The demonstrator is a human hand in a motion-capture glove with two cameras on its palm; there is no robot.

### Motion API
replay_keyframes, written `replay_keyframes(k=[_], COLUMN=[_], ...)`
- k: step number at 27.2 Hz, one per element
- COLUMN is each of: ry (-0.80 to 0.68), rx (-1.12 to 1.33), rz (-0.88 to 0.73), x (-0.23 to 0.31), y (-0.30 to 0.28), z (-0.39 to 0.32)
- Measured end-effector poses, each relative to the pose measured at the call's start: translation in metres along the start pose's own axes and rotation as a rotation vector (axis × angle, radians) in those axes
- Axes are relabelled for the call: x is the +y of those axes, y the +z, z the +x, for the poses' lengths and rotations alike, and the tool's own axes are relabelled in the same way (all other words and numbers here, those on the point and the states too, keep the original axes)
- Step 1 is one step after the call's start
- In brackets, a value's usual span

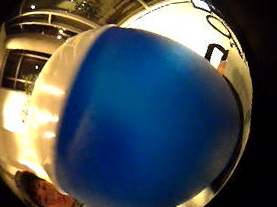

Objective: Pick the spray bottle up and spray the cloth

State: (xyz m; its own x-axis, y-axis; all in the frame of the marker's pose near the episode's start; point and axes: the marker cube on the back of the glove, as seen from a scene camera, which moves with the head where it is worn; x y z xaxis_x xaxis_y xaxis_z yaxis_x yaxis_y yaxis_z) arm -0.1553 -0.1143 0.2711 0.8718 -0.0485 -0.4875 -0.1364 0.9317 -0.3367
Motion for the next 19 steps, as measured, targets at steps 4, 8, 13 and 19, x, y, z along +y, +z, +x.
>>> replay_keyframes(k=[4, 8, 13, 19], ry=[-0.080, -0.155, -0.237, -0.379], rx=[0.073, 0.159, 0.239, 0.364], rz=[-0.055, -0.107, -0.149, -0.145], x=[-0.012, -0.025, -0.043, -0.058], y=[-0.007, -0.013, -0.020, -0.032], z=[-0.004, -0.011, -0.027, -0.064])
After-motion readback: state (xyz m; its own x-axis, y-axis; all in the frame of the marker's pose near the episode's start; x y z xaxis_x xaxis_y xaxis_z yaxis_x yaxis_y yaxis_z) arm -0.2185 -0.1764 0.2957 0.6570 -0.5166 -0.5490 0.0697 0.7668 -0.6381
